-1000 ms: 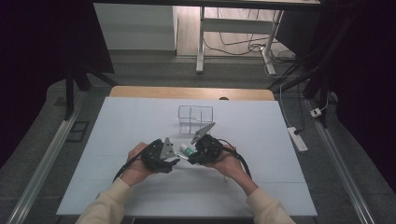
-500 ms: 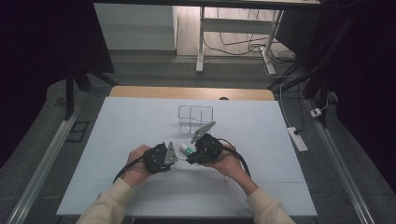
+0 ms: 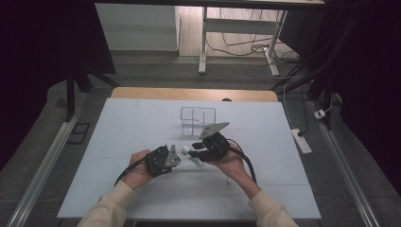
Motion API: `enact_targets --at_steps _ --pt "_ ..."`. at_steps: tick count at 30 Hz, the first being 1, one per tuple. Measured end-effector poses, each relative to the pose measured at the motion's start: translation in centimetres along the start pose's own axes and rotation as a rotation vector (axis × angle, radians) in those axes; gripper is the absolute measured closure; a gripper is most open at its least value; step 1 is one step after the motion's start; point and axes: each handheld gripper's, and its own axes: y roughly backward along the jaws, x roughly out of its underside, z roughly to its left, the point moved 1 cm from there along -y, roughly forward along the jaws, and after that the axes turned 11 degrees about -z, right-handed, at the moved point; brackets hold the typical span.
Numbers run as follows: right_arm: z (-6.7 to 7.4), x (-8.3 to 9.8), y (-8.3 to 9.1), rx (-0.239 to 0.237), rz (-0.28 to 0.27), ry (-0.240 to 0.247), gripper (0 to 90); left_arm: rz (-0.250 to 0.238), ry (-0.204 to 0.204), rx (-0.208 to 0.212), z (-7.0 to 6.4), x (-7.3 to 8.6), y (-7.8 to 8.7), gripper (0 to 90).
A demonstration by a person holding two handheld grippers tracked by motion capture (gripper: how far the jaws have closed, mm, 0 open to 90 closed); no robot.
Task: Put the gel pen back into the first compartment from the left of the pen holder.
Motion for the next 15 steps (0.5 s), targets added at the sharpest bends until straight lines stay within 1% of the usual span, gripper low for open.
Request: enact_targets --at_steps 1,3,5,8,9,12,15 --pt "-0.1 -0.1 0.2 0.015 -0.016 -0.001 58.5 -0.011 0.01 -0.004 0.1 0.1 0.0 79.5" --pt "-0.2 -0.2 0.6 0.036 -0.048 -0.009 54.6 -0.015 0.022 -0.015 0.3 0.2 0.1 79.5" --pt "-0.4 -0.2 0.9 0.047 -0.081 -0.019 52.0 -0.017 0.037 -0.026 0.6 0.3 0.3 79.5" --pt "-0.7 -0.3 1.5 0.059 -0.122 -0.042 48.7 -0.043 0.081 -0.037 1.2 0.7 0.6 79.6" --pt "-0.8 -0.3 1.7 0.062 -0.135 -0.043 48.4 -0.057 0.104 -0.039 1.4 0.9 0.7 79.6" --pt "-1.0 -0.3 2.2 0.072 -0.145 -0.048 47.6 -0.083 0.153 -0.046 2.0 1.3 0.9 79.6" --pt "-1.1 -0.1 2.5 0.071 -0.149 -0.053 46.9 -0.107 0.188 -0.049 2.4 1.6 1.1 79.6"
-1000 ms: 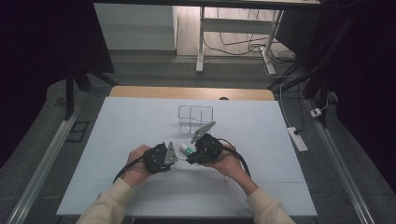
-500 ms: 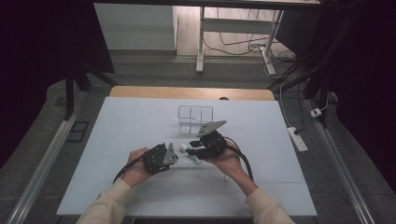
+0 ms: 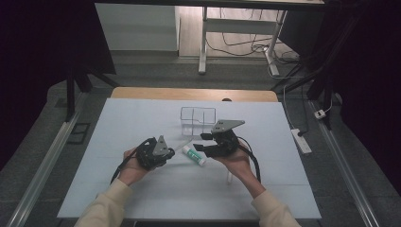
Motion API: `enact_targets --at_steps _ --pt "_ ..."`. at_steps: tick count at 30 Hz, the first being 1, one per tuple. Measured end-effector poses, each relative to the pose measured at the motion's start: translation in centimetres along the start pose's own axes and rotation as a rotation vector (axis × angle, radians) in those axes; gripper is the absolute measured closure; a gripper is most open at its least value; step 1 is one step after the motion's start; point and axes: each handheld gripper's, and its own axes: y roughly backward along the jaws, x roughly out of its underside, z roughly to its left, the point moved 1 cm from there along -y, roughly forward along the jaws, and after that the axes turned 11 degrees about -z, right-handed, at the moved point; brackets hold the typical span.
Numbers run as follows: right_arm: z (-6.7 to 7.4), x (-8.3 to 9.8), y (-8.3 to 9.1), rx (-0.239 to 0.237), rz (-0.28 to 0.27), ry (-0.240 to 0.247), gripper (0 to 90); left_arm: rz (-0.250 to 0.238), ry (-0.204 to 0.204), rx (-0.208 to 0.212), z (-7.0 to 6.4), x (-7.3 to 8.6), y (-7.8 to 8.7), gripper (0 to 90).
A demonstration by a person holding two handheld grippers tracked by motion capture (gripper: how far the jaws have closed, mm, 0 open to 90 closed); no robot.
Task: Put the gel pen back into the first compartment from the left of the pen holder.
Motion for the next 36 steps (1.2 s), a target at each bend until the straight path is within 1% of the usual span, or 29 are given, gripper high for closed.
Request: enact_targets --at_steps 7,12,17,18,21,26,31,36 --pt "-0.1 0.2 0.0 -0.01 -0.005 -0.015 44.6 -0.048 0.056 0.003 0.6 0.2 0.4 79.6" --pt "-0.3 0.5 0.0 0.004 -0.004 -0.016 41.5 -0.07 0.088 0.005 0.8 0.4 0.6 79.6" --pt "-0.4 0.6 0.1 0.006 -0.02 -0.026 39.9 -0.105 0.12 0.026 0.8 0.2 0.5 79.6" --pt "-0.4 0.7 0.1 0.006 -0.03 -0.031 39.9 -0.111 0.119 0.03 0.7 0.2 0.4 79.6" --pt "-0.3 0.7 0.1 -0.002 -0.049 -0.04 40.5 -0.124 0.101 0.03 0.2 -0.2 0.3 79.6" --pt "-0.1 0.7 -0.1 0.001 -0.062 -0.04 41.6 -0.143 0.11 0.051 -0.4 -0.5 -0.1 79.6" --pt "0.1 0.7 -0.2 -0.001 -0.072 -0.043 44.0 -0.144 0.105 0.068 -0.8 -0.8 -0.7 79.5" --pt "0.1 0.7 -0.3 0.004 -0.071 -0.046 45.7 -0.136 0.089 0.077 -1.3 -1.0 -1.2 79.5"
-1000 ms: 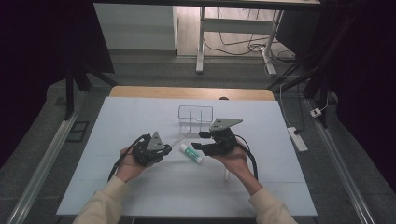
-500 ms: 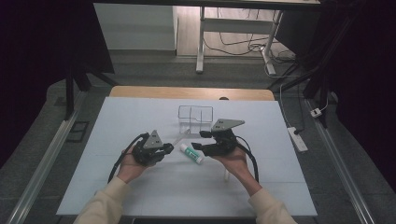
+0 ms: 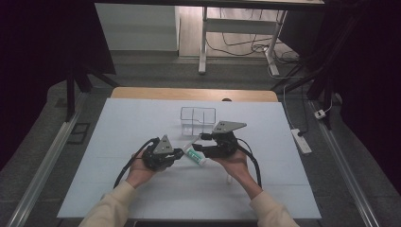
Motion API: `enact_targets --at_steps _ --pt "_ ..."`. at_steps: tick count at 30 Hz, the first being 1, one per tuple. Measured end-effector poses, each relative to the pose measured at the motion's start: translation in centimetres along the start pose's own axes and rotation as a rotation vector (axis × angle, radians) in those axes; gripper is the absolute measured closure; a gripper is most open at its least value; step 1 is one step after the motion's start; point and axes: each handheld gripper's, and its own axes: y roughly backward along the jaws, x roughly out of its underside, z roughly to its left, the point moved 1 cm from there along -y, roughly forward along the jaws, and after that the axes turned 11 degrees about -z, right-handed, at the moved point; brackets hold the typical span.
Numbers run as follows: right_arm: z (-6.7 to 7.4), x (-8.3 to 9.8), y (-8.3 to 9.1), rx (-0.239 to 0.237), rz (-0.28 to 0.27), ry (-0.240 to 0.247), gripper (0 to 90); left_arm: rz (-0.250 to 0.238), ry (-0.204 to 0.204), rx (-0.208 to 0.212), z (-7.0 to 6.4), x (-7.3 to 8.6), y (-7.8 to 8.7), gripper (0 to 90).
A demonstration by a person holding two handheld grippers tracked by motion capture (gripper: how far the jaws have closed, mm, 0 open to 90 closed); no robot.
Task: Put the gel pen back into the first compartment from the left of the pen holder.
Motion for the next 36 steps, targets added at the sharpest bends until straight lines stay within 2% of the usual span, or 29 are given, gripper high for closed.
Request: enact_targets --at_steps 4,9,15,19,23,29,33,36 --pt "0.01 0.05 -0.09 0.002 -0.009 -0.014 51.3 0.0 -0.003 0.009 -0.29 -0.1 -0.27 79.4" --pt "0.17 -0.01 -0.16 -0.018 -0.015 -0.021 61.1 0.009 -0.026 0.016 -0.69 -0.25 -0.51 79.3" --pt "0.14 -0.13 -0.22 -0.103 -0.027 -0.076 72.0 0.014 -0.033 0.007 -0.65 -0.24 -0.46 78.5" --pt "0.34 -0.18 -0.38 -0.137 -0.019 -0.077 75.5 0.028 -0.043 0.001 -0.69 -0.16 -0.52 77.8" --pt "0.44 -0.18 -0.46 -0.174 -0.012 -0.085 79.1 0.028 -0.035 -0.003 -0.56 -0.04 -0.55 76.3" --pt "0.66 -0.25 -0.49 -0.167 -0.01 -0.061 79.3 0.029 -0.021 -0.017 -0.44 0.04 -0.48 72.9" --pt "0.49 -0.4 -0.16 -0.148 -0.027 -0.054 79.3 0.024 0.0 -0.029 -0.16 0.14 -0.07 63.6" --pt "0.32 -0.56 0.13 -0.133 -0.042 -0.051 79.3 0.01 0.038 -0.046 0.09 0.25 0.26 56.3"
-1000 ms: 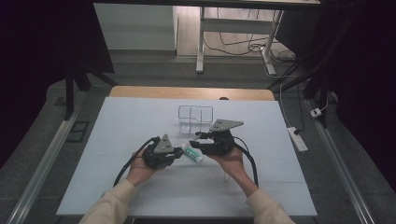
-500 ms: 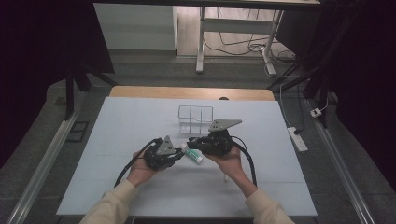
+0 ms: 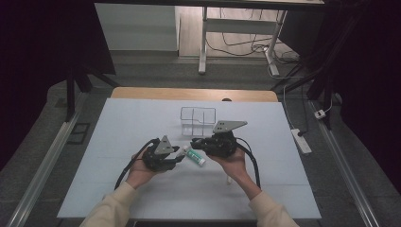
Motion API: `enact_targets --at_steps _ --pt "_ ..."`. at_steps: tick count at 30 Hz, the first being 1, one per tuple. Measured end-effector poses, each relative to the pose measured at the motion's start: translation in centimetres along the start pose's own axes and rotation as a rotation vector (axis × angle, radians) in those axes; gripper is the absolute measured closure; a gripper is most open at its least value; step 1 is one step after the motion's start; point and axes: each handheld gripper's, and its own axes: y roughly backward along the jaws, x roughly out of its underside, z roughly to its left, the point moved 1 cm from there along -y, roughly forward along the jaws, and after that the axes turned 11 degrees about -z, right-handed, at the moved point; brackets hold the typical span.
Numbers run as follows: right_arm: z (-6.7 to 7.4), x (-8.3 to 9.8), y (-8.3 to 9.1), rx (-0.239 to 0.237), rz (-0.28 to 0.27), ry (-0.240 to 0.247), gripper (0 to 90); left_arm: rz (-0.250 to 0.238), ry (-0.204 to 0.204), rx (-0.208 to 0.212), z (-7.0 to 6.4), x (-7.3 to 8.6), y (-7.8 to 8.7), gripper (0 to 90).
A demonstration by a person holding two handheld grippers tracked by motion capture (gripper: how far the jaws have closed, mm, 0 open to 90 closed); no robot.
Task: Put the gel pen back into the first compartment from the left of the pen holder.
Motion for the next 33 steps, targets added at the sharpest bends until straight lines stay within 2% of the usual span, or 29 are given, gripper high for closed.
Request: enact_targets --at_steps 7,11,15,16,33 --pt "-0.3 -0.5 0.9 0.027 -0.041 0.001 79.3 -0.007 0.033 -0.024 0.4 0.3 1.2 47.0" --pt "-0.5 -0.8 1.3 0.039 -0.052 -0.004 79.3 -0.002 0.05 -0.033 0.7 1.0 2.2 44.6" --pt "-0.6 -0.9 1.6 0.041 -0.063 -0.007 79.3 0.012 0.063 -0.063 1.1 1.8 3.1 42.1" --pt "-0.6 -1.0 1.7 0.044 -0.065 -0.006 79.3 0.013 0.068 -0.074 1.1 2.0 3.3 41.7" --pt "-1.1 -1.2 2.3 0.077 -0.083 -0.002 79.3 0.0 0.133 -0.091 1.5 4.2 6.3 39.3"
